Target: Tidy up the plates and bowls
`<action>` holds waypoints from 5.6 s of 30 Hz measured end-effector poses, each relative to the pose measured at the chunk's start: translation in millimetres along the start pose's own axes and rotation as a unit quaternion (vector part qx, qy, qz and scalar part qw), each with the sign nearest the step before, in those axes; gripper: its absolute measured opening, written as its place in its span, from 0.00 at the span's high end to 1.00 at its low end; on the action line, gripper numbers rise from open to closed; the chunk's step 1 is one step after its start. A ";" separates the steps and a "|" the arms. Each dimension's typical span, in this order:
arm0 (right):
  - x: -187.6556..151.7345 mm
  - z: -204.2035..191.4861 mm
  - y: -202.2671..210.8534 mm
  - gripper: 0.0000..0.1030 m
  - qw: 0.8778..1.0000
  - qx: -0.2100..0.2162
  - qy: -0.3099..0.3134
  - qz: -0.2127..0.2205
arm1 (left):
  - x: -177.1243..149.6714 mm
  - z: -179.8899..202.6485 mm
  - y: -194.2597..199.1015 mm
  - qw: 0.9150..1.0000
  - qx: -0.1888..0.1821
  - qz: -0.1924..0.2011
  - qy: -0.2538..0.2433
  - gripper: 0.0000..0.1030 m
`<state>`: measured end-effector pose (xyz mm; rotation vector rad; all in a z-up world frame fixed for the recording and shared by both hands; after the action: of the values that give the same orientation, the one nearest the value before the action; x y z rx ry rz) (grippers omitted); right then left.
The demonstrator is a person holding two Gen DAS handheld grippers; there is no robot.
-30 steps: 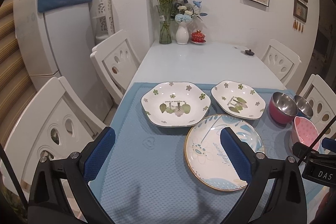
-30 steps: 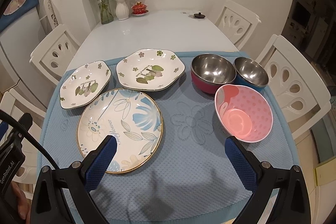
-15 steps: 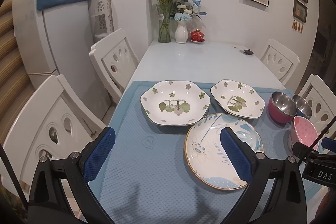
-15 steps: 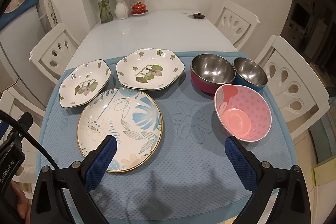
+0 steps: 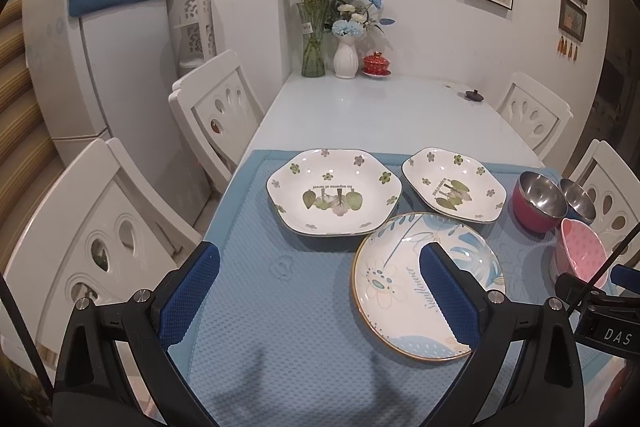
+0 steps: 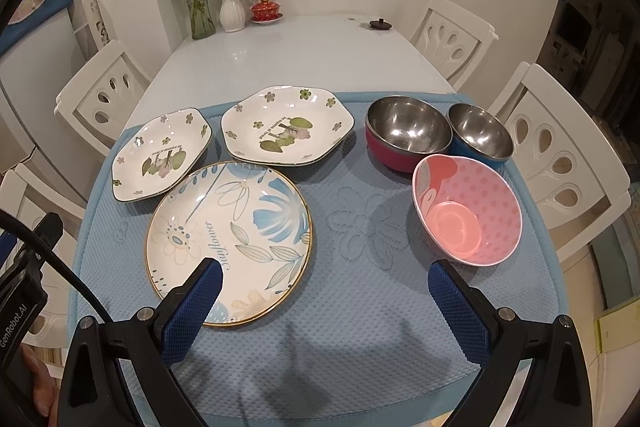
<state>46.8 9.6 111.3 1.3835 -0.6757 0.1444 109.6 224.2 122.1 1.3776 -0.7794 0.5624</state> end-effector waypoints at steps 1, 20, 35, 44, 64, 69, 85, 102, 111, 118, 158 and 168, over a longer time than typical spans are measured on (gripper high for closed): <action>0.1 -1.5 -1.3 0.01 1.000 0.000 -0.001 -0.002 | -0.6 0.0 -0.8 1.000 0.000 -0.001 0.000 0.03; -6.3 -3.0 -27.6 0.01 0.999 0.006 -0.004 -0.036 | -15.0 3.2 -27.0 0.999 -0.012 -0.040 -0.002 0.03; -7.4 -18.2 -117.7 0.17 0.991 0.077 0.033 -0.104 | -57.0 12.3 -128.1 0.984 -0.094 -0.147 -0.043 0.21; 10.9 -13.3 -159.1 0.51 0.986 0.110 0.014 -0.123 | -63.1 21.0 -157.2 0.972 -0.148 -0.181 -0.035 0.43; 5.9 -30.0 -164.6 0.66 0.980 0.142 0.014 -0.136 | -65.2 45.1 -158.1 0.970 -0.142 -0.196 0.002 0.67; -8.6 -25.3 -153.4 0.65 0.978 0.138 -0.013 -0.156 | -74.6 42.6 -138.8 0.969 -0.137 -0.207 0.022 0.67; -47.8 -70.6 -92.3 0.65 0.971 0.160 0.038 -0.175 | -90.3 -12.8 -73.6 0.977 -0.090 -0.185 0.049 0.67; -87.7 -102.9 -101.1 0.65 0.965 0.149 0.083 -0.199 | -129.0 -36.9 -72.5 0.979 -0.051 -0.193 0.049 0.67; -66.5 -68.5 -45.9 0.65 0.978 0.153 0.070 -0.120 | -102.8 -52.4 -21.3 0.991 -0.012 -0.122 0.052 0.66; -42.5 -23.5 51.3 0.43 0.986 0.140 0.089 0.028 | -62.9 -23.5 51.7 0.998 -0.021 -0.034 0.042 0.66; -9.0 -38.9 38.9 0.38 0.979 0.198 0.037 -0.005 | 1.5 -10.2 31.6 0.998 -0.056 -0.006 0.022 0.38; 39.8 -106.1 -56.9 0.38 0.978 0.197 0.007 -0.063 | 30.2 -53.2 -64.2 0.996 -0.069 -0.049 0.021 0.37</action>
<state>143.6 85.3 79.8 1.7988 -0.5626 0.1946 185.6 265.8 103.1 1.2663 -0.6995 0.4513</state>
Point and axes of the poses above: each gripper's, at about its wrist camera, not at the fingertips, and y roughly against the way its jaws point, z to its right, x to its top, the point moved 6 cm from there along -y, roughly the way its jaws point, and after that the axes turned 2 degrees about -x, right-handed, at the moved point
